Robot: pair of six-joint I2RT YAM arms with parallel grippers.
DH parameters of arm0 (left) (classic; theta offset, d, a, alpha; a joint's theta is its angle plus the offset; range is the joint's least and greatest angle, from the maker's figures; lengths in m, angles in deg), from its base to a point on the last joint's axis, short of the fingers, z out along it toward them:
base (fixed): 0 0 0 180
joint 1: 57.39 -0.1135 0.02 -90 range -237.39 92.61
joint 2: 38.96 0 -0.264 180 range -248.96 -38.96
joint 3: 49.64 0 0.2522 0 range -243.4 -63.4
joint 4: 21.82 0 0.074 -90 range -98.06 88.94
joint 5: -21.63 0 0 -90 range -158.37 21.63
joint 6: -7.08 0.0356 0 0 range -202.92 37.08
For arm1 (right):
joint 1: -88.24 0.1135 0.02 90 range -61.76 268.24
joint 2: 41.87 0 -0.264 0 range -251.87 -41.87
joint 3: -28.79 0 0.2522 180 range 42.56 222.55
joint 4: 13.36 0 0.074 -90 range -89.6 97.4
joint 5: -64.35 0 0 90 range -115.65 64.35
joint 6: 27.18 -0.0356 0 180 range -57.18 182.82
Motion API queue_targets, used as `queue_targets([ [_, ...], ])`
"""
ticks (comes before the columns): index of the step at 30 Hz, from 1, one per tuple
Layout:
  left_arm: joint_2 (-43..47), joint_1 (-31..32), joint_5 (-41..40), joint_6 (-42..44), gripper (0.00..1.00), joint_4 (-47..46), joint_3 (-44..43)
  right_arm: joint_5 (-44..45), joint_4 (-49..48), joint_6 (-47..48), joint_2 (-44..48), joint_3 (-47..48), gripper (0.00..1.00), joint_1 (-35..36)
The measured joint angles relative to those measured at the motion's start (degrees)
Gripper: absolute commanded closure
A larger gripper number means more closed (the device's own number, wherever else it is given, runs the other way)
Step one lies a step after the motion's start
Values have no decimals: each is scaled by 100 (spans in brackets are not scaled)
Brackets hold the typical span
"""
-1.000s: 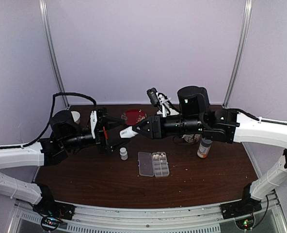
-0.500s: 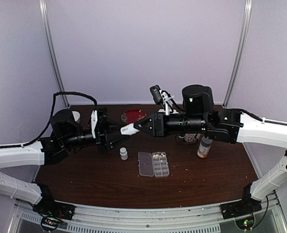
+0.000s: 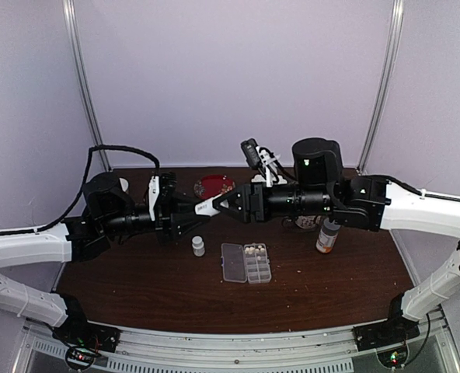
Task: Sort the pills into containers
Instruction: Pass from the right arm to the left, then unscrew the lid of the pill bottle.
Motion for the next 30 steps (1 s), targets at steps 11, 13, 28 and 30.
queue_targets([
  [11, -22, 0, 52, 214, 84, 7, 0, 4, 1309, 295, 44, 623, 36, 26],
  [13, -61, 0, 120, 229, 84, 4, 0, -107, 1416, 289, 4, 798, 40, 26],
  [28, -138, 24, 310, 299, 84, 129, -11, -186, 1869, 284, -201, 1005, 37, 26],
  [30, -138, 31, 326, 306, 85, 129, -11, -109, 1926, 284, -201, 1005, 38, 26],
])
